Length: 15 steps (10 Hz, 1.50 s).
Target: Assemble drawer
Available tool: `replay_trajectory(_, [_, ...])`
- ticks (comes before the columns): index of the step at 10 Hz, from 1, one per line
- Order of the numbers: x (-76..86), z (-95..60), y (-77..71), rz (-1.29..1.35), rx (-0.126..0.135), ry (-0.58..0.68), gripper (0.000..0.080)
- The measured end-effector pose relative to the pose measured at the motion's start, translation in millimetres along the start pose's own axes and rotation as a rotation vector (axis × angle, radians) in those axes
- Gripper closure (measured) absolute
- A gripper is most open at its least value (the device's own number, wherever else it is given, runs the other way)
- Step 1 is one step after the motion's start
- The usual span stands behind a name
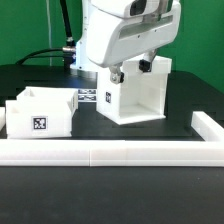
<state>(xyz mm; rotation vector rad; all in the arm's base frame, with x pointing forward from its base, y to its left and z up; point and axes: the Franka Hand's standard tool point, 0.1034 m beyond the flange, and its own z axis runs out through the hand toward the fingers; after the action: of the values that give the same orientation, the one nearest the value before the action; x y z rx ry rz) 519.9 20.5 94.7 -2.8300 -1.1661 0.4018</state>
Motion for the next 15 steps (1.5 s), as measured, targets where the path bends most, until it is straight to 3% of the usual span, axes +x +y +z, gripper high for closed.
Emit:
replay_trajectory(5, [0.2, 0.0, -0.3, -0.001, -0.001, 0.000, 0.0150])
replay_trajectory(8, [9.5, -7.0, -2.3, 0.028, -0.017, 0.026, 0.0150])
replay_trajectory(10, [15.1, -12.2, -3.4, 0.012, -0.015, 0.037, 0.0150])
replay_trajectory(13, [16.1, -11.1, -4.9, 0.194, -0.012, 0.040, 0.0150])
replay_trajectory(15, [22.6, -20.2, -15.5, 0.370, -0.024, 0.081, 0.0150])
